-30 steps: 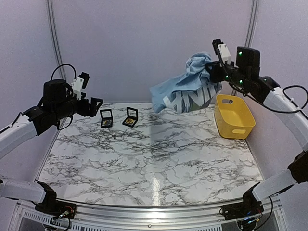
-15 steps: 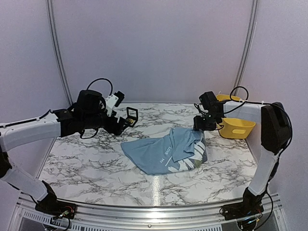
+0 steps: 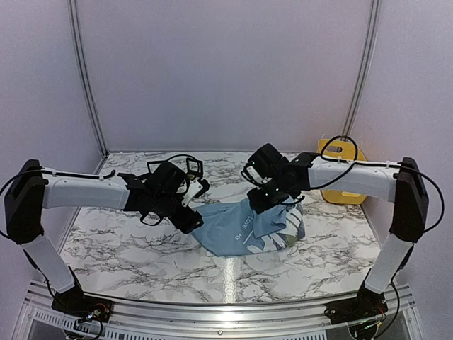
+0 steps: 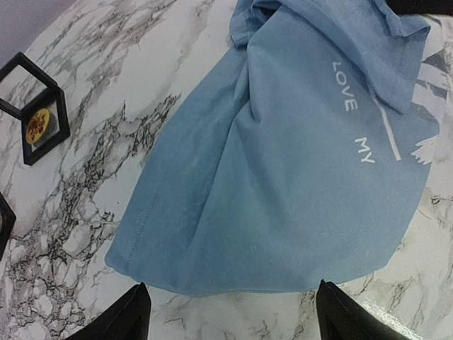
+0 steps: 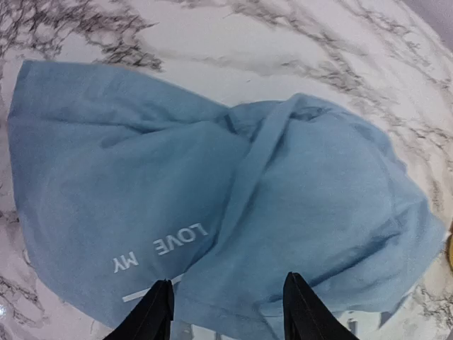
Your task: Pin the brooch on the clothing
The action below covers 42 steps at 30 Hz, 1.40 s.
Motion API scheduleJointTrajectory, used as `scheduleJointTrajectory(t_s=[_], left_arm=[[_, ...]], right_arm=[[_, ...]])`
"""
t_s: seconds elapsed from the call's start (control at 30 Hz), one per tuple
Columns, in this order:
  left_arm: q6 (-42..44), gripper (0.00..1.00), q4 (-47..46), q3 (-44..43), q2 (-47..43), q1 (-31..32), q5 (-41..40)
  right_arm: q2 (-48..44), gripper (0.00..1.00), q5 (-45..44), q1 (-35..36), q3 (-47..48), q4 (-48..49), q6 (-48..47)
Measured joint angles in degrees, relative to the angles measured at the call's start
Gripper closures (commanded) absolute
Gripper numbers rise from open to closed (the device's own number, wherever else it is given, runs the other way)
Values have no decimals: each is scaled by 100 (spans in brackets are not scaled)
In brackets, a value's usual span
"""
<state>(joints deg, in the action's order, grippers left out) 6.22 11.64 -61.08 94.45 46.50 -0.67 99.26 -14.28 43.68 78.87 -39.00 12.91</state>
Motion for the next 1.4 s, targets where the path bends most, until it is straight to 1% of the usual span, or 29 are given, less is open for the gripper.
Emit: scheduleJointTrajectory(t_s=[0.1,0.2,0.3,0.33,0.37,0.4,0.43,0.47,0.5,0.63,0.7,0.83,0.97,1.07,1.23,1.3,1.4], left_arm=[[-114,16,-17,-22,461,-4,-129],[-223,16,-15,-74,909,-9,-345],[-269,16,-17,-92,1180,-9,-479],[-291,17,-39,-92,1207,-9,-487],[-299,21,-63,-94,1209,-9,-525],[-310,32,-76,-94,1207,-9,-557],[-339,50,-79,-92,1207,-9,-581],[-348,82,-87,-83,1207,-9,-590],[-326,100,-107,-61,1200,-9,-586],[-341,100,-267,87,1156,-2,-485],[-365,100,-289,142,1078,2,-490],[-409,100,-286,157,678,0,-730],[-328,100,-264,42,-192,2,-1143],[-90,100,-175,-286,-887,37,-1510],[490,100,55,-1187,-1974,212,-2107],[726,100,76,-1469,-2417,380,-2286],[1067,100,76,-1847,-3042,706,-2433]], right_arm=[[317,52,409,378,-157,170,214],[713,53,428,365,-197,341,376],[1123,67,341,323,-221,426,487],[1241,75,282,315,-221,439,511],[1344,83,197,299,-221,442,551],[1414,96,122,295,-221,439,557],[1467,100,55,284,-225,444,621],[1473,100,13,280,-227,466,627],[1460,100,-13,267,-227,474,673],[1294,100,9,72,-221,435,664],[1012,100,11,-101,-214,330,640],[-50,100,35,-505,17,24,492],[-1340,100,101,-807,815,-85,184],[-2068,100,229,-863,1508,-114,-83],[-2907,100,990,-863,2391,-175,-702],[-3228,100,1445,-863,2573,-144,-876],[-3801,100,2061,-861,2599,-9,-1045]])
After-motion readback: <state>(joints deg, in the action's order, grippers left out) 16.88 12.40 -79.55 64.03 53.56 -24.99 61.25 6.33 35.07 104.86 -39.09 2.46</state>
